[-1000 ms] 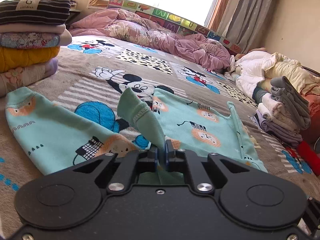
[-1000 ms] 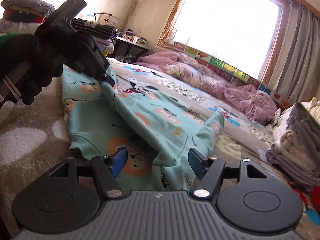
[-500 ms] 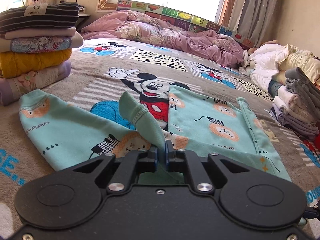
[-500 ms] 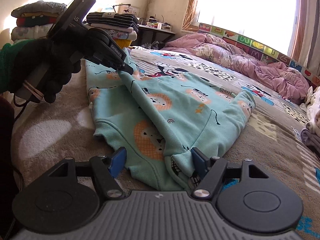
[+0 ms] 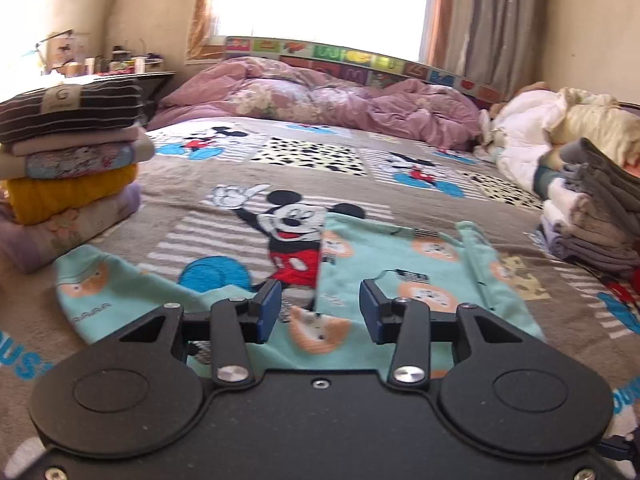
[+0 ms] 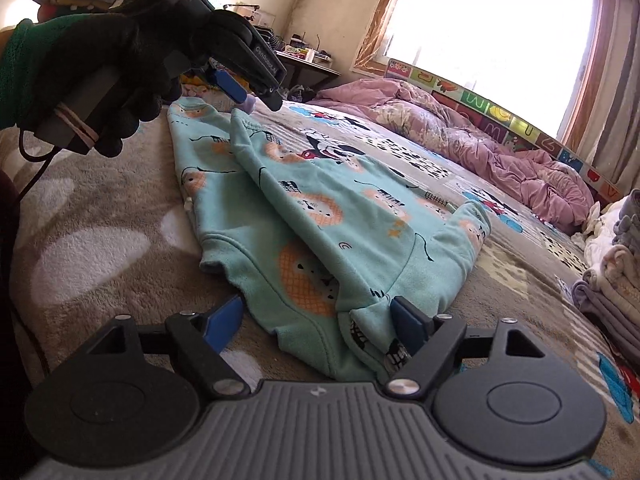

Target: Fold clothes

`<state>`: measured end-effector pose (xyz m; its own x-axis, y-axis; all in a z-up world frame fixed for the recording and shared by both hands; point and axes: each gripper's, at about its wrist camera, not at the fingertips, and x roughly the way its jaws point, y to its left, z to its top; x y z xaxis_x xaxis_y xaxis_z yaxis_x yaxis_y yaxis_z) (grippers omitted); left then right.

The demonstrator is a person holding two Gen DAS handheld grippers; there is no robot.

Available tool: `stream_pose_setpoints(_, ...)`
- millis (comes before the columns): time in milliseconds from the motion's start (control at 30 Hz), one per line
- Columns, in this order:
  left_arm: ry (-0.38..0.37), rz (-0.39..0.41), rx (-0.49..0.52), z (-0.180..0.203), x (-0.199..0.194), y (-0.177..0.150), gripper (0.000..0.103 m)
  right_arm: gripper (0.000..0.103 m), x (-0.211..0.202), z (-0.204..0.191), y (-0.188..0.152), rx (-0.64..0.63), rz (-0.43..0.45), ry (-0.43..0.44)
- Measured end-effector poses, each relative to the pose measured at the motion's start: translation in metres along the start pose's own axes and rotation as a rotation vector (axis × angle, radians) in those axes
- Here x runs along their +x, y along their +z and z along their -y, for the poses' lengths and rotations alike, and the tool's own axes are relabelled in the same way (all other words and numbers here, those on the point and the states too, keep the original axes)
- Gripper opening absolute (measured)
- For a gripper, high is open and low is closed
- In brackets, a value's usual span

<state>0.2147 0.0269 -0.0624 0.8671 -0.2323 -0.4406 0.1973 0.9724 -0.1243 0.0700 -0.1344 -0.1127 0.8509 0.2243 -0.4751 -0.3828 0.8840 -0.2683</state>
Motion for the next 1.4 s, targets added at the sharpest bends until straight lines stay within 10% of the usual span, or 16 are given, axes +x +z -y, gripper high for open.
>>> stream_pose_setpoints(233,-0.272,-0.127,0.232,0.088,0.013,-0.020,0.040,0.093,-0.001,-0.013,-0.005,0.090,0.003,0.001)
stream_pose_setpoints(567,-0.241,-0.148,0.271,0.121,0.037,0.004,0.040,0.093,-0.006,-0.008,-0.001,0.081,0.059,0.007)
stream_pose_setpoints(1033,-0.204,-0.366,-0.058,0.132,0.218,0.070,0.031,0.103,0.007,-0.013,-0.005,0.116,-0.021,0.066)
stream_pose_setpoints(1167,-0.238,-0.412,-0.143,0.123,0.244,0.067,0.029,0.103,0.008,-0.011,-0.004,0.130,-0.021,0.076)
stream_pose_setpoints(1200,-0.268,-0.420,-0.177,0.120,0.248,0.065,0.003,0.103,0.007,-0.010,-0.004,0.135,-0.020,0.079)
stream_pose_setpoints(1400,-0.233,-0.352,-0.238,0.106,0.242,0.066,0.004,0.103,0.006,-0.008,-0.004,0.151,-0.022,0.100)
